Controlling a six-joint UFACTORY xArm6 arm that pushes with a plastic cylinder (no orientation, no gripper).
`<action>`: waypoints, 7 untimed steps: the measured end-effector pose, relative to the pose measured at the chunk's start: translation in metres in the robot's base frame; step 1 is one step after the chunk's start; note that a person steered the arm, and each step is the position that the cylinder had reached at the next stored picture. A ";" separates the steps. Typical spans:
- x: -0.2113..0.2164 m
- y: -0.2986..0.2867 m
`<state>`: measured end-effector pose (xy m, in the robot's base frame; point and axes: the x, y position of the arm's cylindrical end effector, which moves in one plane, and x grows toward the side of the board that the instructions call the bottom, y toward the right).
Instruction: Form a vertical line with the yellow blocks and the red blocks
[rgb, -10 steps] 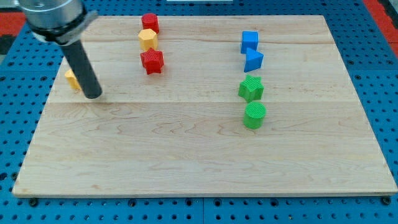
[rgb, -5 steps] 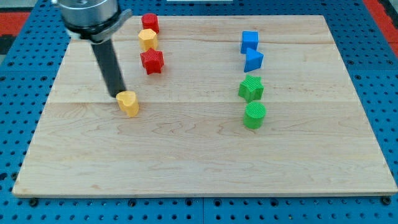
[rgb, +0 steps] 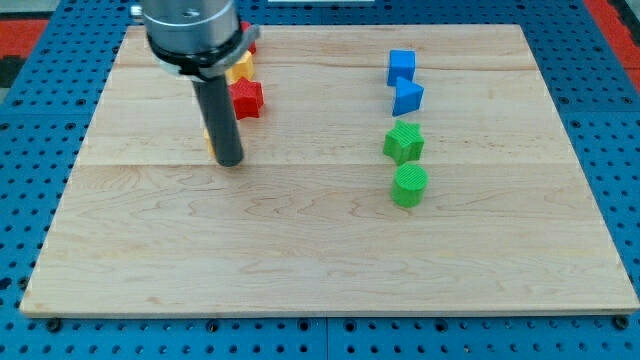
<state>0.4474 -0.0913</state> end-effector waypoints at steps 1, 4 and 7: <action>-0.004 0.061; -0.100 0.043; -0.117 0.016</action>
